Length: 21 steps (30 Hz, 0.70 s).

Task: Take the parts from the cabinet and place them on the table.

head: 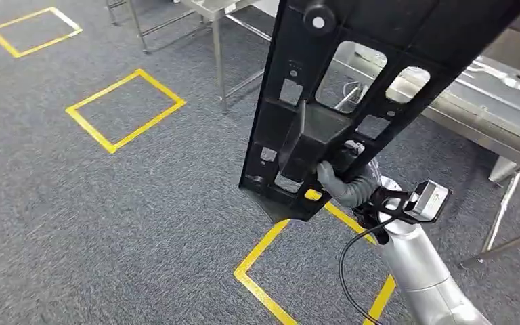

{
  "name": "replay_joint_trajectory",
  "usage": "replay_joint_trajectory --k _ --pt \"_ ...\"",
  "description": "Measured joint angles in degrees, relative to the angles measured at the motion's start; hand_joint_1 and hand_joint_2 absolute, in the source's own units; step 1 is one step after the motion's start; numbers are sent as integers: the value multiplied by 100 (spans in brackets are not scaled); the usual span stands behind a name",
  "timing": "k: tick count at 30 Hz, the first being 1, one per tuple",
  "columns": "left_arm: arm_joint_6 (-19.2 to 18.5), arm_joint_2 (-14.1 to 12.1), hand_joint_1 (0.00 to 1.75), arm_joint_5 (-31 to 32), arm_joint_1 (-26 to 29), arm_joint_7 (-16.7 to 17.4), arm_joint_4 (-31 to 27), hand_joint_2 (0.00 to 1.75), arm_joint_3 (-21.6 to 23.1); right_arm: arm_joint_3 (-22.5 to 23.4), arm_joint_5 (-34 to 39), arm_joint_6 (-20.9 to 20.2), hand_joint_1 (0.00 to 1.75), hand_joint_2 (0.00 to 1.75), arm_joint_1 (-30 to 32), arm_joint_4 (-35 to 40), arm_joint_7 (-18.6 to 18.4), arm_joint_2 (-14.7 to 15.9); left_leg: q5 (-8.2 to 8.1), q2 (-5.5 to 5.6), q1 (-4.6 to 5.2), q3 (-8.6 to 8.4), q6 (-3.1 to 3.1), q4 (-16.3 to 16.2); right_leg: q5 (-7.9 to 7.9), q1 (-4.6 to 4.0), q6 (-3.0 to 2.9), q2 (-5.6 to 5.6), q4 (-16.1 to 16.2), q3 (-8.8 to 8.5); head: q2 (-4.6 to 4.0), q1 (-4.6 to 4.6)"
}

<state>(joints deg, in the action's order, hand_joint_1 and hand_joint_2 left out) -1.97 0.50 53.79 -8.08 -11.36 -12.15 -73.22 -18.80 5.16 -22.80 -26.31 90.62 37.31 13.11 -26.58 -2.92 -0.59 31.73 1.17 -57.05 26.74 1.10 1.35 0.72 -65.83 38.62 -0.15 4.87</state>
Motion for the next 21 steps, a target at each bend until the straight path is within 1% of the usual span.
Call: replay_joint_trajectory --k 1,2,3,4,5,6,7,8,9,10,11,12,13,14,15,16,17,18,19,21 --pt "2 -7 0 -11 -4 -7 0 175 -2 2 0 0 175 175 -2 0 0 0 -19 -52 9 -25 -21 -5 -189 -31 -45 204 526 -308 2 0" --pt "11 -29 0 -31 0 -16 0 175 -9 9 0 4 175 175 -16 0 0 0 -46 -101 53 -32 -59 -14 -101 -129 -89 602 776 -434 2 0" --pt "11 -40 0 -42 6 -20 0 175 -17 9 2 9 175 175 -22 2 -2 0 -61 -147 66 -31 -85 -22 -131 -132 -132 488 784 -411 0 2" --pt "11 -57 0 -48 9 -31 0 175 -26 11 4 26 175 175 -24 0 0 0 -69 -213 65 -44 -111 -18 -129 -147 -139 409 779 -393 2 2" --pt "11 -70 0 -55 15 -35 0 175 -35 20 4 39 175 175 -18 -2 -2 0 -76 -286 65 -60 -135 -5 -129 -148 -160 338 774 -378 2 0" --pt "11 -81 0 -76 8 -44 0 175 -42 31 4 48 175 175 -16 -2 -2 0 -94 -371 68 -80 -169 -3 -150 -136 -198 248 804 -373 0 2" --pt "11 -99 0 -101 0 -51 -2 175 -46 35 4 68 175 175 -13 -2 0 0 -161 -211 31 -57 -221 -59 -180 -92 -238 199 838 -397 2 2" --pt "11 -103 0 -105 1 -55 -2 175 -59 35 2 88 175 175 -34 -4 0 0 -322 57 26 15 -237 -269 -183 -88 -264 137 840 -397 2 2" --pt "2 -114 0 -100 15 -57 0 175 -72 35 4 96 175 175 -33 -4 0 11 -545 179 24 185 -245 -655 -185 -90 -279 81 840 -396 2 2" --pt "2 -118 0 -100 33 -57 0 175 -85 33 2 101 175 175 -23 -11 -2 20 -772 235 24 413 -257 -1136 -185 -93 -296 12 839 -395 0 2" --pt "2 -129 0 -98 60 -57 0 175 -92 33 2 98 175 175 -11 -17 0 20 -948 251 26 648 -264 -1615 -185 -100 -303 -74 833 -392 2 2" --pt "-4 -129 0 -81 82 -57 0 175 -96 28 2 94 175 175 11 -20 -2 20 -981 253 24 811 -262 -1910 -185 -104 -303 -166 830 -391 0 2" --pt "-4 -129 0 -63 87 -55 0 175 -96 31 4 90 175 175 26 -20 -2 20 -853 255 24 816 -254 -1853 -185 -104 -302 -249 823 -396 0 2" --pt "-2 -131 0 -46 83 -55 0 175 -96 31 4 81 175 175 29 -20 -2 20 -616 259 24 704 -243 -1537 -184 -101 -301 -327 815 -397 0 2" --pt "11 -142 0 -46 77 -48 0 175 -96 31 13 65 175 175 28 -20 0 20 -324 299 19 494 -230 -1041 -179 -98 -293 -408 798 -402 0 2" --pt "22 -144 0 -46 78 -48 0 175 -98 31 22 61 175 175 27 -20 0 20 -27 457 4 239 -212 -463 -169 -92 -277 -487 776 -406 2 2" --pt "28 -166 0 -48 82 -42 0 175 -101 33 26 59 175 175 26 -22 -2 20 -57 775 -15 105 -172 -184 -165 -83 -255 -540 768 -395 0 0" --pt "31 -168 0 -46 83 -40 0 175 -105 33 26 59 175 175 18 -26 -2 22 -36 765 -20 92 -166 -94 -167 -95 -217 -637 723 -356 0 0" --pt "42 -171 0 -48 86 -31 0 175 -109 33 33 52 175 175 22 -26 -2 22 -40 708 10 95 -155 -117 -191 -65 -171 -680 739 -331 0 2" --pt "42 -175 0 -48 61 -35 0 175 -111 46 33 50 175 175 36 -41 -2 22 -20 595 32 73 -78 -99 -229 -37 -93 -804 782 -320 2 2"
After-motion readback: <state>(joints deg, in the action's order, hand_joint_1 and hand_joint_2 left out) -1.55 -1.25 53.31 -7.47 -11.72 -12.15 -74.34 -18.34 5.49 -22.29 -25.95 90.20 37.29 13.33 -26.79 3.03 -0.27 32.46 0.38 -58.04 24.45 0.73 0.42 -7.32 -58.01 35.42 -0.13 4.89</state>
